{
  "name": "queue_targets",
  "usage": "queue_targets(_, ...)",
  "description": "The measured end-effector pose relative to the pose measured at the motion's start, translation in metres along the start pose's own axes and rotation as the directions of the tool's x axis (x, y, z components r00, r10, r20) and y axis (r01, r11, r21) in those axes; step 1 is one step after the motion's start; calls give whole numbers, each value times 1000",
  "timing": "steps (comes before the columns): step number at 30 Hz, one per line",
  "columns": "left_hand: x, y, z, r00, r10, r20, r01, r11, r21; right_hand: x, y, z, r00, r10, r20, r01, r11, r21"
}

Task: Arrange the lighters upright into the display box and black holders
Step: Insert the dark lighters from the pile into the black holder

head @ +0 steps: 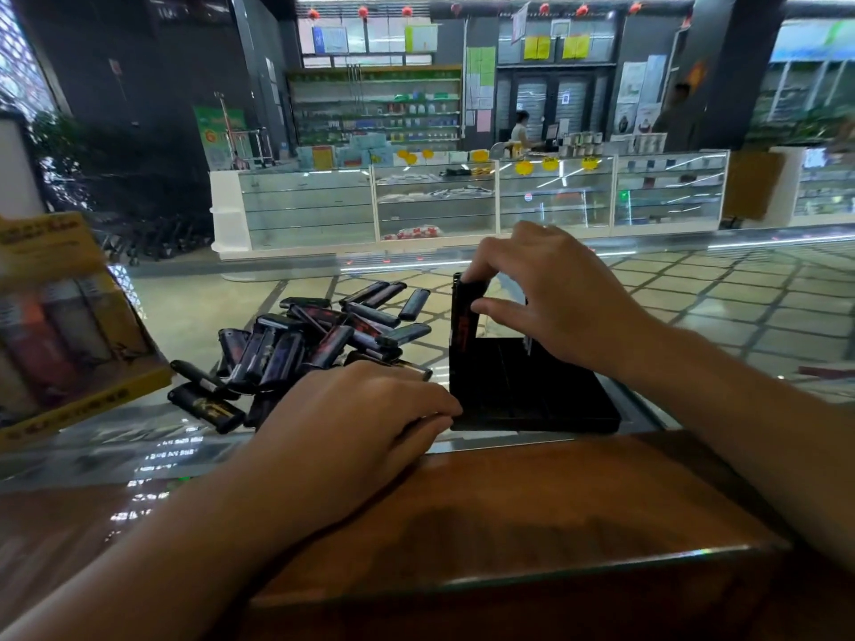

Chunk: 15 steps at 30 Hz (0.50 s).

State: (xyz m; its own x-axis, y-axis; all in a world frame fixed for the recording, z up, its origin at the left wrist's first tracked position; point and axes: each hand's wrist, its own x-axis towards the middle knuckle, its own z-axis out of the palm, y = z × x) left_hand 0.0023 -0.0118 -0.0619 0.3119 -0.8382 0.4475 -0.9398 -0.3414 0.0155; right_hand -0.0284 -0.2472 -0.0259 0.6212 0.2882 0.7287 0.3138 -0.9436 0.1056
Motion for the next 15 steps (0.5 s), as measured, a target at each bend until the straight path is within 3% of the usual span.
queue_targets(7, 0, 1, -1, 1000, 14, 9, -14, 1000, -7, 4, 4, 8, 999, -15, 35, 19, 994, -110)
queue_targets(12, 0, -1, -1, 999, -11, -38, 12, 1000, 4, 1, 6, 11, 999, 47, -16, -48, 996, -73)
queue_targets(15, 0, -2, -3, 990, -100, -104, 96, 995, -38, -5, 6, 12, 997, 77, -19, -78, 996, -38)
